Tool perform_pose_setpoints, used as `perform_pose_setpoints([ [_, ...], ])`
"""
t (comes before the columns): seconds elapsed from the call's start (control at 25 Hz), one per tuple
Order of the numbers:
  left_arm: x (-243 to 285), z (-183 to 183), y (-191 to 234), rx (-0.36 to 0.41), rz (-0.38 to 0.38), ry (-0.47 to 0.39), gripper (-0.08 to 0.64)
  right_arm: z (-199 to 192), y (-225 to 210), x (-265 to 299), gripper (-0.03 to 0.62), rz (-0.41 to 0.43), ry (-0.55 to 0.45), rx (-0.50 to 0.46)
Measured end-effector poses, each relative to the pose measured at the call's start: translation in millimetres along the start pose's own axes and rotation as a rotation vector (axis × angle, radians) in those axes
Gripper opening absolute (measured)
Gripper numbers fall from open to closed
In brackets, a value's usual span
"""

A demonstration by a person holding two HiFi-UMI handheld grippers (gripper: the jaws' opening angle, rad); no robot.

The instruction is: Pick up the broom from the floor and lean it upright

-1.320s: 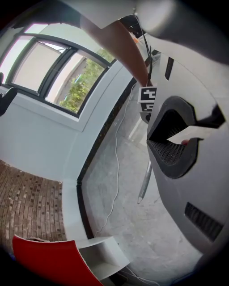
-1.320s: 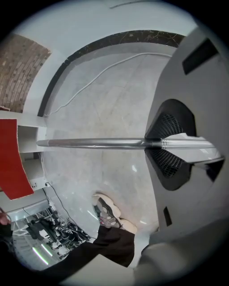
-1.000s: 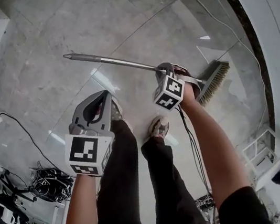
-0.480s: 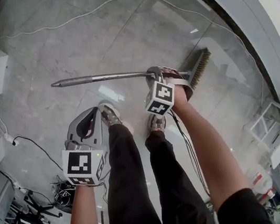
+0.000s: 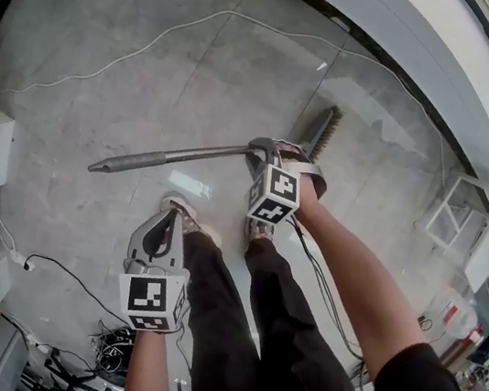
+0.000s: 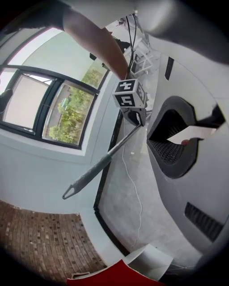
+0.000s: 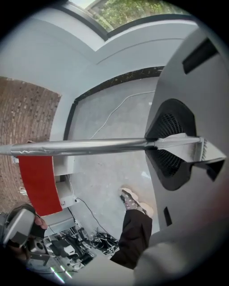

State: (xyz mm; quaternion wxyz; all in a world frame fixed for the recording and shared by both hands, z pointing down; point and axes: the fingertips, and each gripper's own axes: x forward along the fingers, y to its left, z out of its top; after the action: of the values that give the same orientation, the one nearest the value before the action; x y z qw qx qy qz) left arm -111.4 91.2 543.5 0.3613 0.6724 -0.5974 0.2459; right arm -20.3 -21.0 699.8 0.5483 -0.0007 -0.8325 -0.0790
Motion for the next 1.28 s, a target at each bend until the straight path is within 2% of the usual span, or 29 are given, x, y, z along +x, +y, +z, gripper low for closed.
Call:
perform_pose_setpoints([
  [0.28,3.5,19.6,-10.2,0.015,-0.039,-0.029,0.005,4.1,-20.7,-20.9,0.071,-0.137,-0.075,0.261],
  [0.6,5.2,41.2,-33.2,0.076,-0.070,-0.049,0.005,-3.7,-37.9,-47.0,0.069,-0.219,-0.118,0.407],
  [1.04,3.7,64.1,-39.5,0.078,-0.074,-0.087,0.005,-0.9,-101.0,-80.4,0.069,-0.356,-0.270,0.645],
  [1.28,8.1,61.3,-39.7,0.066,-0.086,-0.092,0.005,-4.3,-132.1,-95.7,0.069,-0.435,-0.337,0.745],
])
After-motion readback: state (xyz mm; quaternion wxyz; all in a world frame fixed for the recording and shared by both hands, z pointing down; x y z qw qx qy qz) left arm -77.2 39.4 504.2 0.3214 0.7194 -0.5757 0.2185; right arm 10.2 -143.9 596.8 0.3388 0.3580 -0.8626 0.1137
